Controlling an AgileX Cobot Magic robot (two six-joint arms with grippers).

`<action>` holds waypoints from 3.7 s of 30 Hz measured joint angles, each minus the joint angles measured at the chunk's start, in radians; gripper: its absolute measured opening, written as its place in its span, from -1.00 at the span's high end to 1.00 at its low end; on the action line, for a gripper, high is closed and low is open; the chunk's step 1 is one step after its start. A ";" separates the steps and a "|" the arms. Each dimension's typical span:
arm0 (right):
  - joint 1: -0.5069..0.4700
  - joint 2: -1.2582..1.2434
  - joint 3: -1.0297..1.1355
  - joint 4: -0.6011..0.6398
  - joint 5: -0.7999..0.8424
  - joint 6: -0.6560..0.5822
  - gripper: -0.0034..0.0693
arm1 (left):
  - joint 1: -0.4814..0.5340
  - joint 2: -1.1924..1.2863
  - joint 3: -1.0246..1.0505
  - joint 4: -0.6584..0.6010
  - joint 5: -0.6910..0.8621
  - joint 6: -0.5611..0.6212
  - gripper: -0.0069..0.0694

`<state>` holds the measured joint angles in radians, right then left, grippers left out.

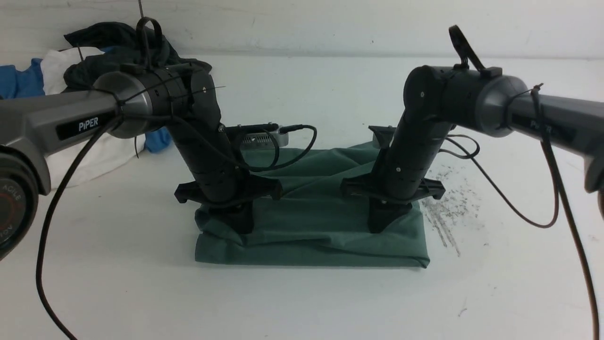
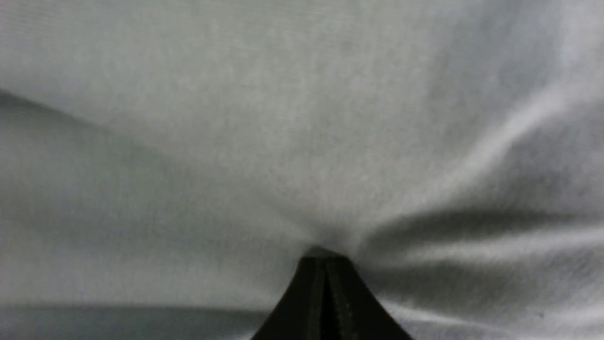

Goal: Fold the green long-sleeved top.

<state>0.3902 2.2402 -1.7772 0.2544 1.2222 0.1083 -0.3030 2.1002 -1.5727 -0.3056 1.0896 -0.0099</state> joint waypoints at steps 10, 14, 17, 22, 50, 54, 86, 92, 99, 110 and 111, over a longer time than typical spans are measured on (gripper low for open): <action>0.001 -0.074 0.009 -0.081 -0.001 -0.002 0.95 | 0.011 -0.147 -0.037 0.073 0.049 -0.005 0.83; 0.001 -0.136 0.009 -0.086 0.000 -0.016 0.95 | 0.046 -0.156 -0.137 0.074 0.036 -0.050 0.83; 0.001 -0.150 0.009 -0.085 0.001 -0.024 0.95 | 0.073 -0.107 -0.197 0.076 0.037 -0.069 0.83; 0.001 -0.149 0.009 -0.071 0.004 -0.029 0.95 | 0.090 0.005 -0.240 0.114 0.041 -0.052 0.76; 0.001 -0.149 0.009 -0.055 0.005 -0.035 0.95 | 0.090 0.121 -0.341 0.062 0.124 0.053 0.76; 0.001 -0.149 0.009 -0.054 0.004 -0.037 0.95 | 0.090 0.109 -0.396 0.053 0.130 0.076 0.78; 0.001 0.133 -0.439 0.307 -0.086 -0.588 -0.32 | 0.080 -0.065 -0.393 0.042 0.147 0.077 0.78; 0.001 0.133 -0.442 0.312 -0.014 -0.695 -0.33 | 0.080 -0.065 -0.393 0.042 0.147 0.081 0.78; 0.014 0.147 -0.442 0.292 -0.081 -0.810 -0.33 | 0.080 -0.065 -0.393 0.042 0.147 0.081 0.78; 0.040 0.197 -0.456 0.251 -0.164 -0.905 0.21 | 0.080 -0.065 -0.393 0.042 0.147 0.081 0.78; 0.040 0.197 -0.463 0.253 -0.164 -0.908 0.38 | 0.080 -0.065 -0.393 0.045 0.147 0.081 0.78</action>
<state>0.4306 2.4369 -2.2399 0.5071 1.0587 -0.7993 -0.2233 2.0349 -1.9656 -0.2610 1.2361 0.0712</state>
